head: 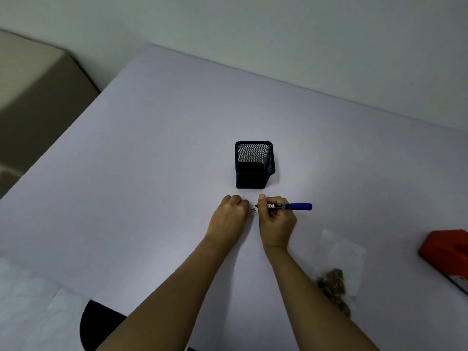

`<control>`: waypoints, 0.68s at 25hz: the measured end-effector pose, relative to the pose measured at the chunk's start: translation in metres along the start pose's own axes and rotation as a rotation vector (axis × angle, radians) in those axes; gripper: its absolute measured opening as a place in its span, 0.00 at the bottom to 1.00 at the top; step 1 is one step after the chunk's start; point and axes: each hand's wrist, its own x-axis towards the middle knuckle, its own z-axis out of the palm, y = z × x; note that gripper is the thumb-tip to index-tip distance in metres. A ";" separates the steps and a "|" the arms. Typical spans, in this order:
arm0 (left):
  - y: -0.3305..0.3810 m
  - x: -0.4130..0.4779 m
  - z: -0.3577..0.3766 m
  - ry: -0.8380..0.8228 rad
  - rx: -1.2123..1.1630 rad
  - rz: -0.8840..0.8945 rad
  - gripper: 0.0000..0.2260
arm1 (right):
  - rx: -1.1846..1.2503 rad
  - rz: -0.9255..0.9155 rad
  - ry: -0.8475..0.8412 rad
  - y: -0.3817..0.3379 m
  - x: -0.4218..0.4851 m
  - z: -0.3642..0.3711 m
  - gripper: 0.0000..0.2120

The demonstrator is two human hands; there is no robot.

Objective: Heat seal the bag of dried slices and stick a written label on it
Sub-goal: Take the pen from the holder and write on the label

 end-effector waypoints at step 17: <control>0.030 -0.033 0.018 0.201 -0.348 -0.410 0.14 | -0.016 -0.127 -0.101 0.006 -0.003 0.002 0.16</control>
